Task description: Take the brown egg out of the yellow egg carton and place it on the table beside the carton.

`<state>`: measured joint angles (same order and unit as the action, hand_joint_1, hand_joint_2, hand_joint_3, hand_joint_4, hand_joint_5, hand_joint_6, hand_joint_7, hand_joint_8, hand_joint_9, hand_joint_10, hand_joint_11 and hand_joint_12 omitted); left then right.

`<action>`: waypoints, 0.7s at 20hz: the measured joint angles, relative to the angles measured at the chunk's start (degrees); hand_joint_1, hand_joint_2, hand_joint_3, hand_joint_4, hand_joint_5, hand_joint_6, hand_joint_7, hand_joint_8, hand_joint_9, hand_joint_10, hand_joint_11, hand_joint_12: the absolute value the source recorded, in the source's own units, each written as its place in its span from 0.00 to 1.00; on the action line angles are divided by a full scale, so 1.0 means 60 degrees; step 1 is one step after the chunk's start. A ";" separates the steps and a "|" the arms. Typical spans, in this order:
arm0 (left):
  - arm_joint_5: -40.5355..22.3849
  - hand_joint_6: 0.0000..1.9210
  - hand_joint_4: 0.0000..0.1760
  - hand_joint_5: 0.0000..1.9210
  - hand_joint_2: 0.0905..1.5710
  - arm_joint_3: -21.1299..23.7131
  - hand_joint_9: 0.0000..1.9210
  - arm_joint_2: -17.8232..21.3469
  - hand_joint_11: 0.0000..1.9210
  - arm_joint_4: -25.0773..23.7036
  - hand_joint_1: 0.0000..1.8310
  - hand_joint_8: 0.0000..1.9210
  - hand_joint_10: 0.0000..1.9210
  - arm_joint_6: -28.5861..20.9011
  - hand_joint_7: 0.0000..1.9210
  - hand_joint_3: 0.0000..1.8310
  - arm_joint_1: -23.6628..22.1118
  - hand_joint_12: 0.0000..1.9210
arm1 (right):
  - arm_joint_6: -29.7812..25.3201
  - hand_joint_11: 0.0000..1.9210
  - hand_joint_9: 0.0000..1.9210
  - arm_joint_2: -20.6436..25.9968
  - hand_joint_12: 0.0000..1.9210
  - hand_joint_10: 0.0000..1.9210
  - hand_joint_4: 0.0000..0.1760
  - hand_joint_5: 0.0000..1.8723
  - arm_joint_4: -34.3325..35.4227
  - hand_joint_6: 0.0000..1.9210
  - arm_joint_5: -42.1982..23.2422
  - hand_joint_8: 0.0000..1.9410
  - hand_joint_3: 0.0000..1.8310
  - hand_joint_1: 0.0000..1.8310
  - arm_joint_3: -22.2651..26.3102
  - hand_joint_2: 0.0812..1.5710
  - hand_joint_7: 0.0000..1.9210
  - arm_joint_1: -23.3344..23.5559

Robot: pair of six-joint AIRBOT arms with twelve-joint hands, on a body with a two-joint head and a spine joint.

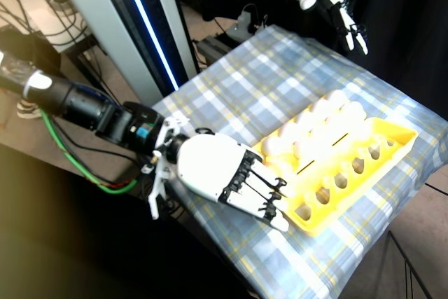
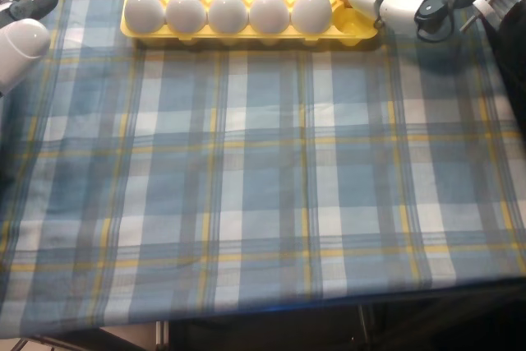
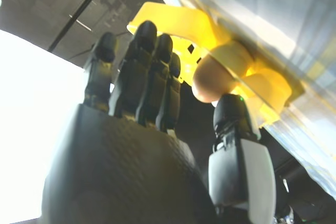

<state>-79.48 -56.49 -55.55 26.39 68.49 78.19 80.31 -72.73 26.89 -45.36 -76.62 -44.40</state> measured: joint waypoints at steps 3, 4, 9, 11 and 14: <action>0.0007 0.00 0.00 0.15 0.63 0.0000 0.00 0.0000 0.00 0.0004 0.00 0.00 0.00 0.0000 0.03 0.00 0.0000 0.00 | -0.0029 0.00 0.14 -0.0120 0.03 0.00 0.23 0.35 0.0051 0.00 -0.0004 0.00 0.00 0.17 -0.0138 0.81 0.29 0.0000; 0.0011 0.00 0.00 0.15 0.62 0.0000 0.00 0.0000 0.00 0.0000 0.00 0.00 0.00 0.0000 0.03 0.00 0.0000 0.00 | -0.0036 0.01 0.15 -0.0211 0.03 0.00 0.23 0.34 0.0084 0.00 0.0036 0.00 0.00 0.17 -0.0208 0.81 0.28 0.0004; 0.0029 0.00 0.00 0.15 0.63 0.0000 0.00 0.0000 0.00 0.0000 0.00 0.00 0.00 -0.0004 0.02 0.00 0.0000 0.00 | -0.0033 0.01 0.16 -0.0408 0.04 0.00 0.28 0.31 0.0186 0.00 0.0146 0.00 0.00 0.14 -0.0339 0.81 0.29 0.0117; 0.0029 0.00 0.00 0.14 0.63 0.0000 0.00 0.0000 0.00 0.0015 0.00 0.00 0.00 -0.0007 0.03 0.00 0.0000 0.00 | -0.0033 0.01 0.16 -0.0415 0.04 0.00 0.23 0.32 0.0164 0.00 0.0149 0.00 0.00 0.16 -0.0339 0.81 0.30 0.0117; 0.0029 0.00 0.00 0.14 0.63 0.0000 0.00 0.0000 0.00 -0.0004 0.00 0.00 0.00 -0.0007 0.03 0.00 0.0000 0.00 | -0.0036 0.01 0.16 -0.0415 0.03 0.00 0.17 0.33 0.0153 0.00 0.0146 0.00 0.00 0.20 -0.0339 0.81 0.31 0.0117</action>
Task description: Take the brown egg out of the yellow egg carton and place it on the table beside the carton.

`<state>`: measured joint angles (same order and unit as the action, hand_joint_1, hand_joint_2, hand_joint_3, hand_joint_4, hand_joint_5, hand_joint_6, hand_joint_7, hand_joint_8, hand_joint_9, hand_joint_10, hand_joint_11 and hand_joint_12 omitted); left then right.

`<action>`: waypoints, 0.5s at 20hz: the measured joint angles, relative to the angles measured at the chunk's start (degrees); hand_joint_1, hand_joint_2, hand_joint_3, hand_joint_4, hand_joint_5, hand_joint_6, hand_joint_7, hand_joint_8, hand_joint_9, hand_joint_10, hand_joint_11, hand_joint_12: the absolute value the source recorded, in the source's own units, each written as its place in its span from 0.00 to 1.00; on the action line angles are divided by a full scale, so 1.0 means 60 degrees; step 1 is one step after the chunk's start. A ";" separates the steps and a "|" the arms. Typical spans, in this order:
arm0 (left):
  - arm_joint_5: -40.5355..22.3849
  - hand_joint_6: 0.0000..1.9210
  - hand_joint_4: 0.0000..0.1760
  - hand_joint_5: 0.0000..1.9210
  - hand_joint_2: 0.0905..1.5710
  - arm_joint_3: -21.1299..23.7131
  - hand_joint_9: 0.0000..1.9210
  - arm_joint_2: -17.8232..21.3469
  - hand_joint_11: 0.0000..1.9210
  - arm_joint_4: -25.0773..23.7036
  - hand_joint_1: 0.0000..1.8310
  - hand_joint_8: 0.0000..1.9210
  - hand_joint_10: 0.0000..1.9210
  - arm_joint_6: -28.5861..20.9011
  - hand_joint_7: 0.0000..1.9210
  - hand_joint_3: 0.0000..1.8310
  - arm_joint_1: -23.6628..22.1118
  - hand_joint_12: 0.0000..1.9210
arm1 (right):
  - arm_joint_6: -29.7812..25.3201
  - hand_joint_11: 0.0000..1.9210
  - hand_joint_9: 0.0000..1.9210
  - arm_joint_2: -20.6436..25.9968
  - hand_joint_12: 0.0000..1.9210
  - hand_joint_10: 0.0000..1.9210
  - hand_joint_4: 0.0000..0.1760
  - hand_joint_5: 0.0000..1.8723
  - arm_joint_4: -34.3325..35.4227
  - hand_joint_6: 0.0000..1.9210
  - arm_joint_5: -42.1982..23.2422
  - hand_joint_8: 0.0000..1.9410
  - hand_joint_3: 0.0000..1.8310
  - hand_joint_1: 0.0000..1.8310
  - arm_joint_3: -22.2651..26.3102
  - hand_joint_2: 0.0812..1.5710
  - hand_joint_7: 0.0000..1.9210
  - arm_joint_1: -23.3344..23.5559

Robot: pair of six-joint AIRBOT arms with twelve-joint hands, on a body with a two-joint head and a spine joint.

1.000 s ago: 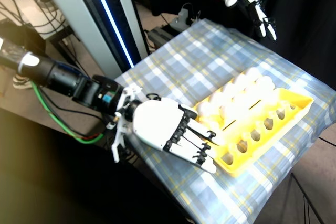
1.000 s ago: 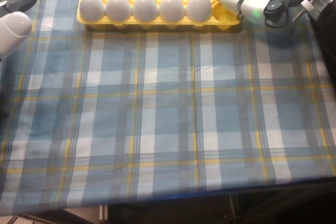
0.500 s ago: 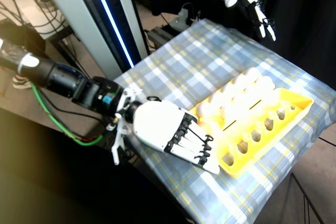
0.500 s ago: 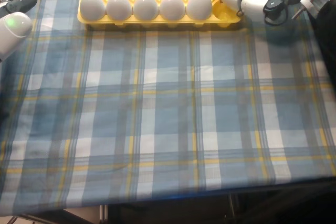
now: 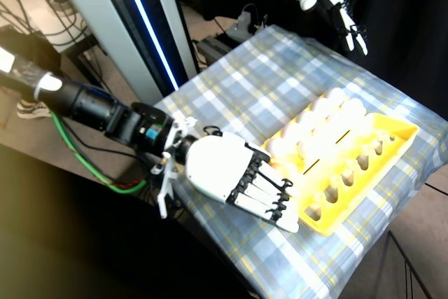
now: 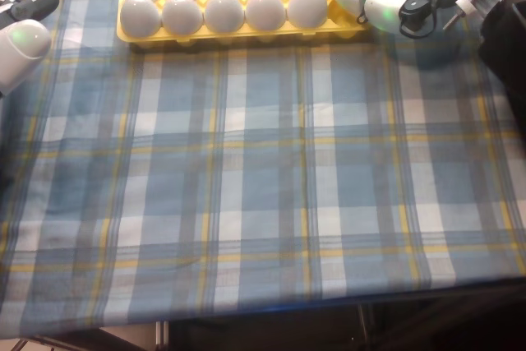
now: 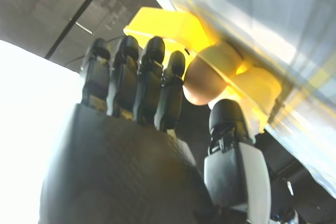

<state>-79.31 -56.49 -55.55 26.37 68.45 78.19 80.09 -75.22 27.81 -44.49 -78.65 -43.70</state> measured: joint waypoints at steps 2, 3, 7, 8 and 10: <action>0.0000 0.00 0.00 0.15 0.63 0.0000 0.00 0.0000 0.00 0.0011 0.00 0.00 0.00 0.0000 0.03 0.00 0.0000 0.00 | 0.0000 0.02 0.17 0.0000 0.04 0.00 0.15 0.36 -0.0004 0.01 -0.0004 0.01 0.00 0.23 0.0022 0.82 0.33 0.0000; 0.0004 0.00 0.03 0.15 0.63 0.0000 0.00 0.0000 0.00 0.0011 0.00 0.00 0.00 0.0000 0.02 0.00 0.0000 0.00 | 0.0000 0.02 0.17 0.0000 0.04 0.00 0.13 0.37 -0.0011 0.01 -0.0018 0.01 0.00 0.23 0.0022 0.82 0.34 0.0000; 0.0004 0.00 0.01 0.15 0.63 0.0004 0.00 -0.0004 0.00 0.0025 0.00 0.00 0.00 -0.0033 0.02 0.00 0.0000 0.00 | 0.0000 0.01 0.18 0.0131 0.03 0.00 0.00 0.40 -0.0142 0.01 -0.0011 0.01 0.00 0.27 0.0193 0.83 0.38 0.0062; 0.0007 0.00 0.05 0.15 0.63 0.0004 0.00 -0.0004 0.00 0.0025 0.00 0.00 0.00 -0.0036 0.02 0.00 0.0000 0.00 | 0.0004 0.01 0.18 0.0146 0.03 0.00 0.00 0.40 -0.0149 0.00 -0.0011 0.01 0.00 0.27 0.0244 0.83 0.40 0.0095; 0.0004 0.00 0.00 0.16 0.63 0.0004 0.00 -0.0004 0.00 0.0011 0.00 0.00 0.00 -0.0033 0.02 0.00 0.0000 0.00 | 0.0007 0.02 0.19 0.0164 0.04 0.00 0.00 0.40 -0.0157 0.00 -0.0062 0.00 0.00 0.27 0.0350 0.83 0.39 0.0102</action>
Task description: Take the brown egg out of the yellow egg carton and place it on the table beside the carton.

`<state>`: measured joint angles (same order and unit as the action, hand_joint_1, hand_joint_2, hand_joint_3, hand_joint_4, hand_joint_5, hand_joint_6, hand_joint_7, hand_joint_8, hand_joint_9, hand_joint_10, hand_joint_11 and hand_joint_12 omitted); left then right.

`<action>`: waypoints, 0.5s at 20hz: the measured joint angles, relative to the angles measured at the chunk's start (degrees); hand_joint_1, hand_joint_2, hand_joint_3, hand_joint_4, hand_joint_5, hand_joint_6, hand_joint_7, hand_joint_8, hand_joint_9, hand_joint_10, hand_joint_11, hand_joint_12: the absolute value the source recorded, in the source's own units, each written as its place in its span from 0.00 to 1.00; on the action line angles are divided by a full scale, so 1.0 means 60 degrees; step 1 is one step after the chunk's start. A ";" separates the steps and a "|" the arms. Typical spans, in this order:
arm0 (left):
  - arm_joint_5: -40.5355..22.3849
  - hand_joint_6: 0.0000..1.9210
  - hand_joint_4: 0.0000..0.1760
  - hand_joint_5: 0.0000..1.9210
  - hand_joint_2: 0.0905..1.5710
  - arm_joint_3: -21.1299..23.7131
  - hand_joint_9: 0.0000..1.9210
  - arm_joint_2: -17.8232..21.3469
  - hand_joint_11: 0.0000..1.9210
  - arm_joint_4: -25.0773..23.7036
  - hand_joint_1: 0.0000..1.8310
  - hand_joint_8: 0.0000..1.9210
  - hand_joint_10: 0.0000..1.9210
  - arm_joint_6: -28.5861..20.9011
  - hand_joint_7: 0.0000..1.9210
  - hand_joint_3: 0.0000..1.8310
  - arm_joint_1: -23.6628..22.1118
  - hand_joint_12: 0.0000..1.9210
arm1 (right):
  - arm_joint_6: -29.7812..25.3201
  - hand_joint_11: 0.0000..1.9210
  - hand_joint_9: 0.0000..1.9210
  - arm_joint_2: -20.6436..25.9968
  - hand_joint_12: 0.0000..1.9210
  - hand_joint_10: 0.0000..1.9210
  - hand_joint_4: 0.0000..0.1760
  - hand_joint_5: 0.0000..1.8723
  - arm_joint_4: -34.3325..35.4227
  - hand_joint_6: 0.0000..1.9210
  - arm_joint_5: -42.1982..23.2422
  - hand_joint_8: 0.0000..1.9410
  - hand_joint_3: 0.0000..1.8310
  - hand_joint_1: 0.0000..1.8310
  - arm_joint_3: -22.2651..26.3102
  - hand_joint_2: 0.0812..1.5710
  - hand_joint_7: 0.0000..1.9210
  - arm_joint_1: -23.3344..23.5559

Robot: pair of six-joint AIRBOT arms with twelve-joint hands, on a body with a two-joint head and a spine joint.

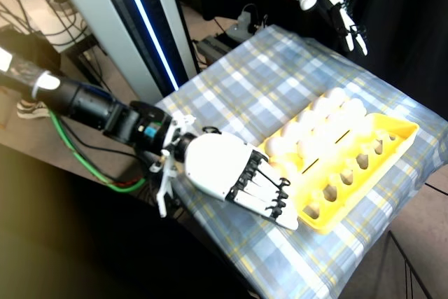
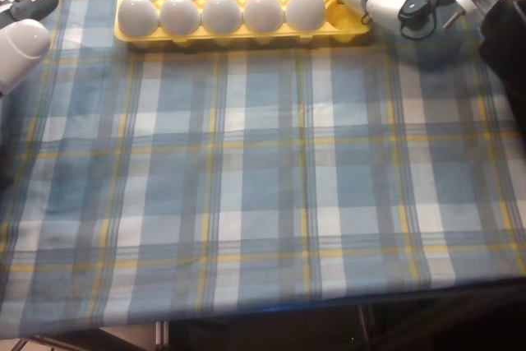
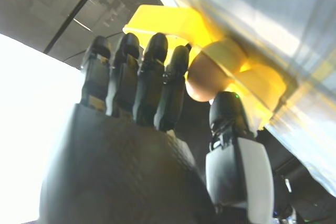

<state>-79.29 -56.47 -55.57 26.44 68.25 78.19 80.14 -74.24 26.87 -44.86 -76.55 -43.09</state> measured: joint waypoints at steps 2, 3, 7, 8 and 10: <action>0.0000 0.00 0.03 0.16 0.63 0.0000 0.00 -0.0007 0.00 0.0025 0.00 0.00 0.00 0.0000 0.03 0.00 0.0000 0.00 | 0.0007 0.03 0.19 0.0069 0.04 0.00 0.00 0.40 -0.0025 0.00 -0.0015 0.00 0.00 0.27 0.0120 0.82 0.39 0.0000; 0.0007 0.00 0.04 0.15 0.63 0.0000 0.00 -0.0007 0.00 0.0025 0.00 0.00 0.00 -0.0004 0.03 0.00 0.0000 0.00 | 0.0102 0.03 0.19 0.0091 0.04 0.00 0.00 0.40 -0.0066 0.00 -0.0011 0.00 0.00 0.27 0.0157 0.82 0.39 0.0000; 0.0007 0.00 0.06 0.15 0.63 0.0000 0.00 -0.0007 0.00 0.0025 0.00 0.00 0.00 0.0000 0.02 0.00 0.0000 0.00 | 0.0885 0.04 0.21 0.0339 0.04 0.01 0.00 0.41 -0.0058 0.00 -0.0004 0.00 0.00 0.28 0.0608 0.81 0.40 0.0036; 0.0007 0.00 0.04 0.14 0.63 0.0000 0.00 -0.0007 0.00 0.0022 0.00 0.00 0.00 -0.0004 0.02 0.00 0.0000 0.00 | 0.1126 0.04 0.21 0.0423 0.04 0.01 0.00 0.42 -0.0066 0.00 0.0000 0.00 0.00 0.29 0.0725 0.81 0.40 0.0076; 0.0007 0.00 0.06 0.14 0.63 0.0000 0.00 -0.0007 0.00 0.0022 0.00 0.00 0.00 -0.0004 0.02 0.00 0.0000 0.00 | 0.1271 0.04 0.21 0.0492 0.04 0.00 0.00 0.42 -0.0087 0.00 -0.0066 0.00 0.00 0.29 0.0823 0.81 0.40 0.0131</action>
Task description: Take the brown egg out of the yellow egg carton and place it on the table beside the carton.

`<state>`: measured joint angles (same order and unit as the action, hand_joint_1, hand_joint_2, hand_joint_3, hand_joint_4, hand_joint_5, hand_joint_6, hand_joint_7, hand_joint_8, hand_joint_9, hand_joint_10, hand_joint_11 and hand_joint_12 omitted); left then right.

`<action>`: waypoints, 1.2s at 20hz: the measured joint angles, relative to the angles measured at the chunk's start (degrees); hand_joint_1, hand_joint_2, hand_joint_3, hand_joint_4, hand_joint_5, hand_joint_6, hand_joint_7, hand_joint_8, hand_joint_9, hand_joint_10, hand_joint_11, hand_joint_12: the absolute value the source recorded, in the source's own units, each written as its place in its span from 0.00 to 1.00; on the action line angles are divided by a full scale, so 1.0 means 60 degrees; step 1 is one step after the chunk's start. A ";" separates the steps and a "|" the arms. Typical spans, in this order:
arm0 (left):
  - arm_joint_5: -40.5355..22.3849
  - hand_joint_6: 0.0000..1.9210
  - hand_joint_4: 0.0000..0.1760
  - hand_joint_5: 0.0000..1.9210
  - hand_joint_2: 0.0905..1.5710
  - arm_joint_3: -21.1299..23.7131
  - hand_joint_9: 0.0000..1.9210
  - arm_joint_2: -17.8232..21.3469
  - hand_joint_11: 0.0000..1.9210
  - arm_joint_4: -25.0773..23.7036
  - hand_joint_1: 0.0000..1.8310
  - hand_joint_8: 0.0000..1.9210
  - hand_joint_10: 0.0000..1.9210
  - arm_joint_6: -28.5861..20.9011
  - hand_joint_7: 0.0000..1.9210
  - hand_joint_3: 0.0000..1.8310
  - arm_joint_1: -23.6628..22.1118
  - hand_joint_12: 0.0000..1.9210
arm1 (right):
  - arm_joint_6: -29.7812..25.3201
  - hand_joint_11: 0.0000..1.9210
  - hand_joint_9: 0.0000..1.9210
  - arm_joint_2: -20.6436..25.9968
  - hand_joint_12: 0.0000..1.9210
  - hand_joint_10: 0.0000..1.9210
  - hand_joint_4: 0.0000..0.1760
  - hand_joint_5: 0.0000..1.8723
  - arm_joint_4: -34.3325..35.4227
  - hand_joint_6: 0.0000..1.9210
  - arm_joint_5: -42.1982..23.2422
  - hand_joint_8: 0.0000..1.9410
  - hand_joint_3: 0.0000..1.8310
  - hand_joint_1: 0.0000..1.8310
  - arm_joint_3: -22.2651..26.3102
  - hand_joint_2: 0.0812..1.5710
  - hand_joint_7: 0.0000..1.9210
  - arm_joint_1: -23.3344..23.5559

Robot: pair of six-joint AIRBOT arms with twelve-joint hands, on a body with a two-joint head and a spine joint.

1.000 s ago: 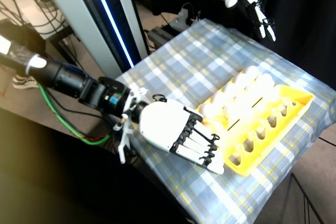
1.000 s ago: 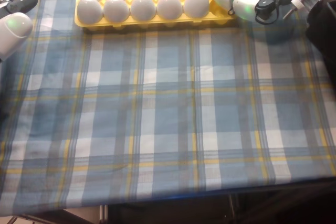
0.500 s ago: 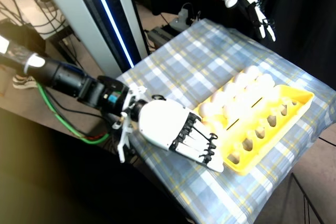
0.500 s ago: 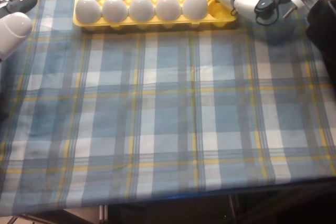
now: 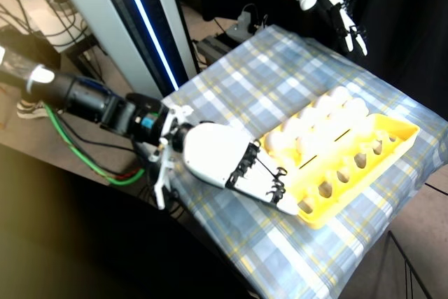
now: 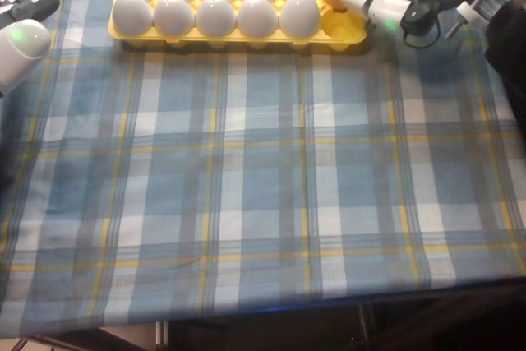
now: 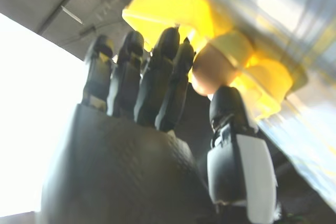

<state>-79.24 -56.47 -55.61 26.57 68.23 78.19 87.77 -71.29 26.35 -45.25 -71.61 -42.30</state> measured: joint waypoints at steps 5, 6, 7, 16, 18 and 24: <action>0.0000 0.00 0.01 0.15 0.63 0.0000 0.00 0.0000 0.00 0.0007 0.00 0.00 0.00 0.0004 0.02 0.00 0.0000 0.00 | 0.0000 0.04 0.22 0.0091 0.05 0.00 0.00 0.42 0.0015 0.00 -0.0153 0.00 0.00 0.28 0.0149 0.81 0.41 0.0000; 0.0004 0.00 0.02 0.15 0.63 0.0000 0.00 0.0000 0.00 0.0018 0.00 0.00 0.00 0.0004 0.02 0.00 0.0000 0.00 | 0.0000 0.04 0.22 0.0149 0.04 0.00 0.00 0.42 -0.0018 0.00 -0.0204 0.00 0.00 0.27 0.0244 0.81 0.41 0.0000; 0.0000 0.00 0.02 0.15 0.63 0.0000 0.00 0.0000 0.00 0.0011 0.00 0.00 0.00 0.0000 0.02 0.00 0.0000 0.00 | 0.0000 0.03 0.22 0.0233 0.04 0.00 0.00 0.41 -0.0069 0.00 -0.0270 0.00 0.00 0.27 0.0357 0.81 0.42 0.0000; 0.0062 0.00 0.07 0.15 0.64 0.0000 0.00 0.0000 0.00 0.0011 0.00 0.00 0.00 -0.0022 0.02 0.00 0.0000 0.00 | 0.0004 0.04 0.21 0.1217 0.06 0.00 0.00 0.40 -0.0838 0.00 -0.1005 0.00 0.01 0.19 0.1548 0.84 0.40 0.0044; 0.0062 0.00 0.07 0.15 0.63 0.0000 0.00 0.0000 0.00 0.0011 0.00 0.00 0.00 -0.0025 0.03 0.00 0.0000 0.00 | 0.0000 0.06 0.22 0.1202 0.07 0.00 0.00 0.40 -0.0900 0.00 -0.1111 0.00 0.00 0.17 0.1504 0.83 0.38 0.0044; 0.0066 0.00 0.08 0.15 0.63 0.0000 0.00 0.0000 0.00 0.0036 0.00 0.00 0.00 -0.0025 0.03 0.00 0.0000 0.00 | 0.0015 0.00 0.14 0.1086 0.14 0.00 0.13 0.31 -0.0495 0.00 -0.0787 0.00 0.00 0.28 0.0758 0.67 0.23 0.0044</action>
<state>-78.85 -56.47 -55.61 26.79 68.07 78.19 87.85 -64.77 23.38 -49.98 -67.07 -42.04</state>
